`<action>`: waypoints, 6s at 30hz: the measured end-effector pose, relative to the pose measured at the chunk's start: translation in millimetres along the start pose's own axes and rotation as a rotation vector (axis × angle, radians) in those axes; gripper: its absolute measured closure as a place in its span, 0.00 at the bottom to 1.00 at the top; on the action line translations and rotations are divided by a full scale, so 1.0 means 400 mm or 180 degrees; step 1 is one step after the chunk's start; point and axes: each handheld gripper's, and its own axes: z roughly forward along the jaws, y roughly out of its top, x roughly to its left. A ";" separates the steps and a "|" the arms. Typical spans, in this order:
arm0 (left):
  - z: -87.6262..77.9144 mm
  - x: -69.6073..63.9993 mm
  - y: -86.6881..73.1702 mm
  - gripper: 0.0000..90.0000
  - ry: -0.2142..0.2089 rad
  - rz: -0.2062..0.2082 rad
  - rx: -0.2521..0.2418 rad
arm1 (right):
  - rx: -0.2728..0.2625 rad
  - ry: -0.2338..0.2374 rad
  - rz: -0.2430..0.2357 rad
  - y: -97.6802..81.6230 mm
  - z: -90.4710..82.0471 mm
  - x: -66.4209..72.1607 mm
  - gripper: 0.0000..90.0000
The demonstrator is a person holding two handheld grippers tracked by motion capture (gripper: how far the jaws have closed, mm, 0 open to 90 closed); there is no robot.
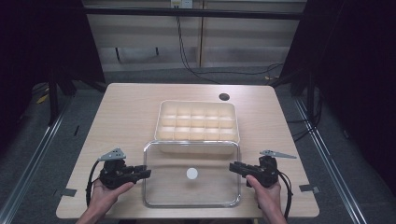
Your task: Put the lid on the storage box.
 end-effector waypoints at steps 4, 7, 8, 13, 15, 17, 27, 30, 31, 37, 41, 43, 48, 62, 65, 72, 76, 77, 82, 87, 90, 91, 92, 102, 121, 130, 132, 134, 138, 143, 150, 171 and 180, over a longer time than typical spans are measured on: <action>-0.006 -0.006 0.006 0.77 0.0005 0.0006 -0.0042 | -0.0052 -0.0033 -0.0010 0.009 -0.008 0.008 0.74; -0.013 -0.009 0.015 0.80 0.0001 0.0011 -0.0093 | -0.0104 -0.0012 0.0030 0.014 -0.013 0.008 0.75; -0.014 -0.007 0.019 0.81 -0.0024 -0.0014 -0.0107 | -0.0118 -0.0009 0.0033 0.016 -0.015 0.009 0.75; -0.015 -0.010 0.036 0.82 0.0052 0.0040 -0.0117 | -0.0171 -0.0017 0.0019 0.028 -0.023 0.014 0.76; -0.017 -0.009 0.041 0.83 0.0036 0.0048 -0.0120 | -0.0182 -0.0026 0.0012 0.030 -0.025 0.016 0.76; -0.018 -0.012 0.043 0.83 0.0068 0.0067 -0.0131 | -0.0195 -0.0028 -0.0019 0.034 -0.027 0.018 0.76; -0.025 -0.010 0.063 0.84 0.0037 0.0029 -0.0208 | -0.0296 -0.0047 -0.0037 0.067 -0.032 0.029 0.76; -0.028 -0.013 0.076 0.84 0.0037 0.0030 -0.0269 | -0.0337 -0.0044 -0.0036 0.078 -0.037 0.029 0.75; -0.029 -0.014 0.080 0.84 0.0026 0.0034 -0.0289 | -0.0352 -0.0043 -0.0036 0.082 -0.039 0.030 0.75; -0.032 -0.017 0.102 0.84 0.0033 0.0035 -0.0343 | -0.0410 -0.0054 -0.0076 0.108 -0.051 0.038 0.75; -0.025 -0.018 0.123 0.84 0.0063 0.0030 -0.0355 | -0.0457 -0.0065 -0.0101 0.128 -0.055 0.036 0.76; -0.023 -0.017 0.132 0.84 0.0037 0.0024 -0.0377 | -0.0504 -0.0045 -0.0055 0.138 -0.060 0.032 0.76; -0.024 -0.014 0.148 0.84 0.0037 0.0023 -0.0416 | -0.0514 -0.0054 -0.0063 0.154 -0.062 0.030 0.76; -0.035 -0.001 0.192 0.84 0.0119 0.0037 -0.0459 | -0.0550 -0.0049 -0.0084 0.195 -0.048 0.033 0.76; -0.039 0.002 0.202 0.85 0.0121 0.0040 -0.0474 | -0.0557 -0.0037 -0.0077 0.204 -0.044 0.034 0.76; -0.037 0.019 0.232 0.84 0.0132 0.0005 -0.0514 | -0.0520 -0.0040 -0.0028 0.228 -0.034 0.032 0.76; -0.038 0.022 0.253 0.84 0.0143 0.0032 -0.0525 | -0.0531 -0.0042 0.0001 0.247 -0.029 0.025 0.75; -0.039 0.024 0.258 0.84 0.0155 0.0038 -0.0523 | -0.0541 -0.0041 -0.0005 0.252 -0.027 0.023 0.75; -0.045 0.033 0.284 0.84 0.0197 0.0035 -0.0537 | -0.0547 -0.0028 0.0000 0.277 -0.013 0.021 0.75; -0.046 0.044 0.311 0.84 0.0217 0.0012 -0.0557 | -0.0561 -0.0018 -0.0003 0.304 -0.002 0.019 0.75; -0.041 0.051 0.325 0.84 0.0236 0.0009 -0.0545 | -0.0571 -0.0031 -0.0015 0.320 0.003 0.015 0.75; -0.038 0.053 0.329 0.84 0.0245 -0.0016 -0.0557 | -0.0574 -0.0035 -0.0008 0.326 0.004 0.014 0.75; -0.035 0.056 0.334 0.85 0.0244 -0.0019 -0.0559 | -0.0582 -0.0030 -0.0010 0.331 0.006 0.012 0.75; -0.009 0.069 0.375 0.84 0.0271 -0.0043 -0.0535 | -0.0611 -0.0073 0.0039 0.369 0.013 -0.016 0.75; 0.040 0.118 0.395 0.84 0.0400 -0.0145 -0.0399 | -0.0507 -0.0219 0.0024 0.401 0.057 -0.043 0.75; 0.064 0.135 0.402 0.83 0.0415 -0.0182 -0.0381 | -0.0491 -0.0208 0.0101 0.401 0.067 -0.067 0.76; 0.068 0.138 0.402 0.83 0.0417 -0.0207 -0.0395 | -0.0481 -0.0210 0.0121 0.401 0.070 -0.072 0.76; 0.071 0.142 0.402 0.83 0.0427 -0.0211 -0.0385 | -0.0480 -0.0200 0.0145 0.402 0.074 -0.077 0.76; 0.079 0.147 0.401 0.82 0.0459 -0.0244 -0.0396 | -0.0476 -0.0208 0.0161 0.403 0.082 -0.084 0.76; 0.092 0.161 0.402 0.82 0.0445 -0.0313 -0.0394 | -0.0420 -0.0261 0.0182 0.407 0.095 -0.097 0.75; 0.109 0.178 0.401 0.81 0.0437 -0.0374 -0.0360 | -0.0315 -0.0383 0.0173 0.413 0.121 -0.111 0.71; 0.150 0.226 0.396 0.78 0.0367 -0.0528 -0.0184 | -0.0138 -0.0595 0.0117 0.412 0.176 -0.146 0.63; 0.168 0.239 0.391 0.76 0.0344 -0.0618 -0.0130 | -0.0085 -0.0722 0.0050 0.411 0.191 -0.154 0.62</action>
